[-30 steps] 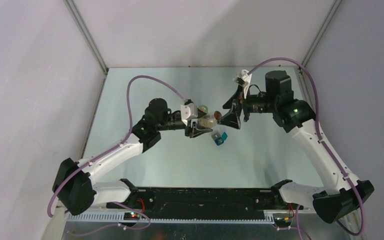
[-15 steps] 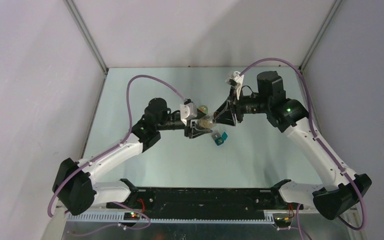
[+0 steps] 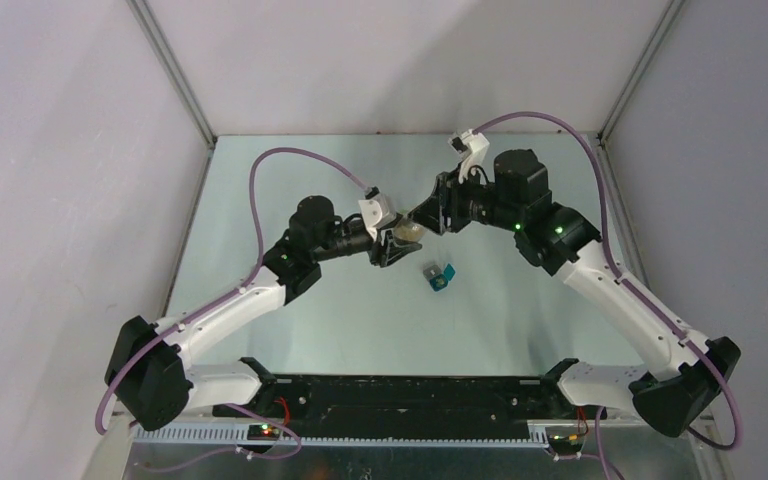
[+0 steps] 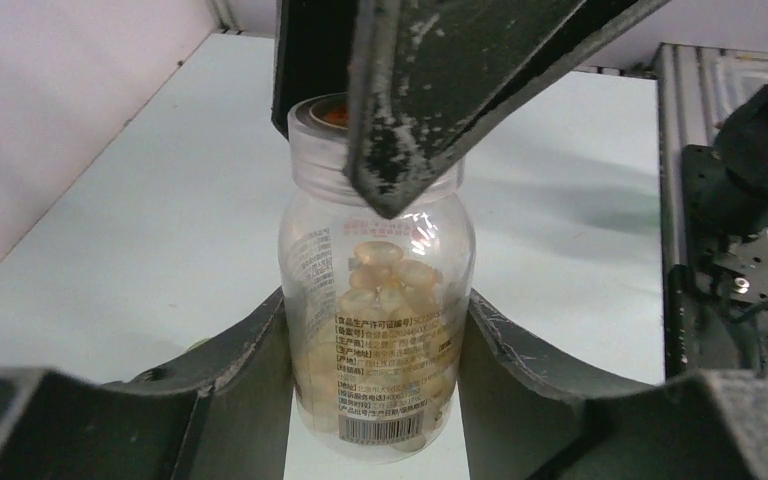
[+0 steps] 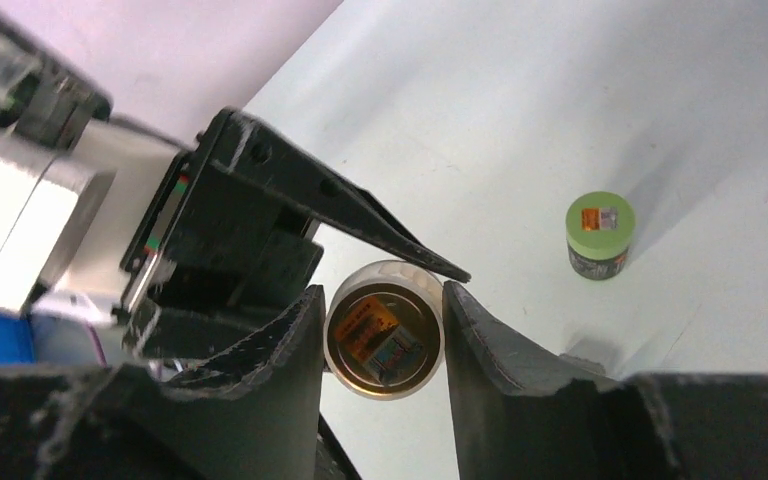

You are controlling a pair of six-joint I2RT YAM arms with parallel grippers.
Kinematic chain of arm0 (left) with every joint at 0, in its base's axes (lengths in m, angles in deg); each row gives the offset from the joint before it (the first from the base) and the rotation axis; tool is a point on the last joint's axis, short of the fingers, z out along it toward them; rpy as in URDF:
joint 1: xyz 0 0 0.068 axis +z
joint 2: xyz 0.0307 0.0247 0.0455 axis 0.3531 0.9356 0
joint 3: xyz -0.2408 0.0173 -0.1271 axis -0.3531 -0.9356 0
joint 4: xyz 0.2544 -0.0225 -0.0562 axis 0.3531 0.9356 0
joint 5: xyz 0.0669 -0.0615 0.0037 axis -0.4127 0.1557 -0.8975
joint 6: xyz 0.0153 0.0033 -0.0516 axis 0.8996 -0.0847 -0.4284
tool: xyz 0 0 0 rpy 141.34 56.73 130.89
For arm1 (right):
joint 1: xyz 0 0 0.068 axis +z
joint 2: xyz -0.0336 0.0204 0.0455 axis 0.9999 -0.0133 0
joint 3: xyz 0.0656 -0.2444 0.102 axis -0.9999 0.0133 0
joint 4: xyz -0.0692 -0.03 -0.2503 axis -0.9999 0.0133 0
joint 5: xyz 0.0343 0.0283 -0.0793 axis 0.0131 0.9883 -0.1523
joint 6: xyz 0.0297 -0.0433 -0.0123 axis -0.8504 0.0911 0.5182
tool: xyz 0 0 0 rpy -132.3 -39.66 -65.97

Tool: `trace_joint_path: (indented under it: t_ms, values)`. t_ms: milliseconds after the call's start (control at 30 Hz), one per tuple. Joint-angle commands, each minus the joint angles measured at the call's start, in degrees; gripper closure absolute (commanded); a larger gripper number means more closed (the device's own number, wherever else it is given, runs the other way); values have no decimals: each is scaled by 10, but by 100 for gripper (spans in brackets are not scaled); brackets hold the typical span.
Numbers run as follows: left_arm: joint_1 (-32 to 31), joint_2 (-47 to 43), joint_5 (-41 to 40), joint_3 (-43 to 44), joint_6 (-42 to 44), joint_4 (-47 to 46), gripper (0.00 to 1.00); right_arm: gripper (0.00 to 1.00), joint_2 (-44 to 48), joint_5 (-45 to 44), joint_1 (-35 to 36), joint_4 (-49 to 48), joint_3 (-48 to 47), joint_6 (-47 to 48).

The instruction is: Sort the pills into containers

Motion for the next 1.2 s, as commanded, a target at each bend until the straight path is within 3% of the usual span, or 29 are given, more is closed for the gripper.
trace_joint_path:
  t_ms: [0,67,133,167,233,300,367,467,700,833,900,933,1000,1167]
  values:
    - [-5,-17,-77,12,15,-22,100,100,-20,-215,17,-28,-8,-162]
    - [-6,-19,-86,13,17,-17,100,100,-30,-242,17,-1,-23,-174]
    - [-6,-19,-85,13,14,-15,100,75,-29,-230,17,11,-30,-158]
    - [-5,-18,-84,13,8,-15,100,45,-23,-219,17,8,-30,-149]
    - [-6,-15,-86,13,-1,-16,100,19,-12,-171,15,-3,-29,-114]
    - [-5,-13,-91,11,-11,-22,97,13,-13,-64,10,-9,-27,-85]
    - [-5,-9,-94,10,-19,-29,96,12,-25,-13,11,-3,-27,-74]
    - [-5,-7,-95,13,-21,-33,91,15,-38,-10,22,8,-27,-64]
    - [-5,-11,-82,5,-30,-52,76,34,-54,-49,34,1,-26,-62]
    - [-5,-21,-81,-13,-49,-82,51,57,-62,-108,34,-5,-26,-79]
    - [-5,-26,-90,-23,-60,-99,29,63,-59,-149,33,-13,-24,-83]
    - [-5,-29,-98,-28,-64,-105,8,65,-52,-168,32,-14,-23,-82]
    - [-5,-33,-113,-32,-67,-105,1,65,-39,-247,24,-13,-16,-82]
    - [-5,-55,-211,-65,-99,-122,1,63,-21,-341,-55,15,24,-110]
